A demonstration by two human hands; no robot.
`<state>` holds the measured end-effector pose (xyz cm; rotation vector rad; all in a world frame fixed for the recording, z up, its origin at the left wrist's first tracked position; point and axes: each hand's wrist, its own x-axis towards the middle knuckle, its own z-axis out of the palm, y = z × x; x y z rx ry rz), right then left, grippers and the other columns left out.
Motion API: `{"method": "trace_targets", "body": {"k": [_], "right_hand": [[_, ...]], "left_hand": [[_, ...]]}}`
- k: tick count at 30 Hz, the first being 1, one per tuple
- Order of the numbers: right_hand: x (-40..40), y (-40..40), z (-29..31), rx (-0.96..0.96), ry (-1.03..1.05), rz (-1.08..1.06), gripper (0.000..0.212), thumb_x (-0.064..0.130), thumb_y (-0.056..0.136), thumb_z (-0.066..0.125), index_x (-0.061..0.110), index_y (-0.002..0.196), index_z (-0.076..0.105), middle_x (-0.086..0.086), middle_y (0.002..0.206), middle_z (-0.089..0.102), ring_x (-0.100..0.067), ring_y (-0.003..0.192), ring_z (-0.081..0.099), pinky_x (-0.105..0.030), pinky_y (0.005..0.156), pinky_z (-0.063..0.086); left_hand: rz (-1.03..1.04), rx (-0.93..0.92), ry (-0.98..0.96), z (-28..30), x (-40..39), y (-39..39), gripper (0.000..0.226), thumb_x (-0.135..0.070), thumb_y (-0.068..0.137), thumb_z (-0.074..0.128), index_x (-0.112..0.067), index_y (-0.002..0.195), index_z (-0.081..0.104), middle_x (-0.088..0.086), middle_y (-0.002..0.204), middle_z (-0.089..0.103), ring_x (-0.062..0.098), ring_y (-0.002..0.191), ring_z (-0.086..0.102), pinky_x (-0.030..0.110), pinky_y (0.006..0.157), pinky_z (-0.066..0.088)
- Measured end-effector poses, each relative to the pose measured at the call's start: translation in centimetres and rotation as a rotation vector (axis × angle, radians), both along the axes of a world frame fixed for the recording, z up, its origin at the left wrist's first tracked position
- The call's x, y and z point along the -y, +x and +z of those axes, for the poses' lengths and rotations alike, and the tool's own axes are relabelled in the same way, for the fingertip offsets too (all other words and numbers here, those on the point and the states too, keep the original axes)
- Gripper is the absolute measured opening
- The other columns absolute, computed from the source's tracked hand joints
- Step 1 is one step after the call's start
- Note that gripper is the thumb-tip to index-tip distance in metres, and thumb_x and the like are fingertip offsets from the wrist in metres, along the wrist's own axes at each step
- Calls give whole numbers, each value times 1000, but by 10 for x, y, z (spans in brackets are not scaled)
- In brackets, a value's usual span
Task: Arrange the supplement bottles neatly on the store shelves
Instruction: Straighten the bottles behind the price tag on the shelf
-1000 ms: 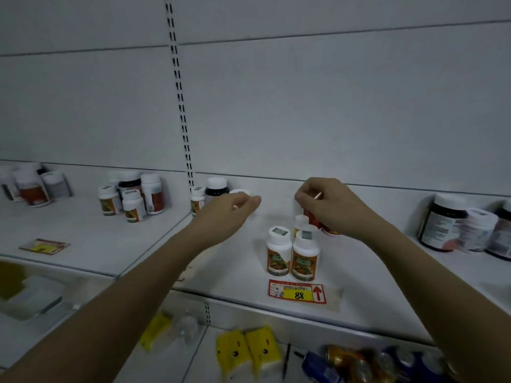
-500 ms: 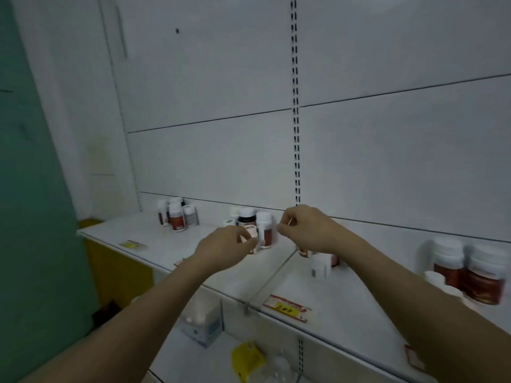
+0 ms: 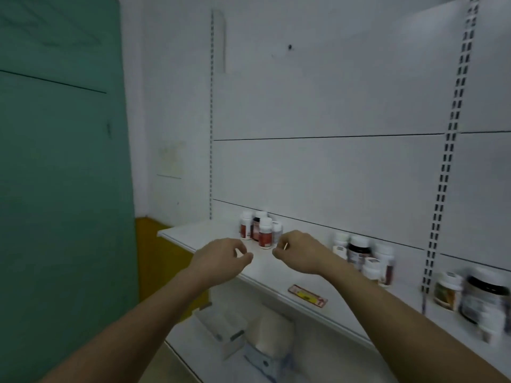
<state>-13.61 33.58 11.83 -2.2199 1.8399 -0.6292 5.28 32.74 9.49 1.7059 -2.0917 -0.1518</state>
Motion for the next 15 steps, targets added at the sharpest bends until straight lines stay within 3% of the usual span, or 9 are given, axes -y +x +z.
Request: {"method": "trace_targets", "body": {"k": [3, 7, 12, 15], "right_hand": [[26, 39, 1, -20, 22, 11, 30, 36, 93, 53, 9, 100, 64, -8, 97, 66, -25, 89, 62, -36, 76, 48], [63, 72, -2, -15, 36, 15, 27, 33, 93, 53, 11, 81, 60, -3, 76, 58, -20, 74, 54, -27, 60, 38], [109, 87, -16, -11, 58, -7, 30, 32, 94, 53, 5, 94, 64, -4, 81, 61, -17, 72, 54, -32, 71, 46], [142, 83, -23, -13, 69, -36, 24, 32, 94, 53, 16, 76, 54, 1, 73, 54, -15, 67, 50, -29, 64, 41]], "left_hand": [[7, 16, -16, 8, 21, 43, 40, -59, 91, 46, -33, 116, 62, -6, 113, 65, 13, 96, 59, 34, 87, 53], [-3, -18, -23, 8, 55, 75, 38, -59, 91, 46, -33, 112, 64, -7, 109, 65, 13, 95, 59, 37, 88, 53], [-25, 15, 2, -7, 104, 83, 40, -59, 92, 45, -32, 116, 62, -6, 115, 66, 12, 97, 59, 36, 88, 53], [-65, 12, 13, -11, 138, 80, 43, -60, 93, 43, -32, 119, 61, -7, 116, 65, 10, 97, 58, 33, 85, 52]]}}
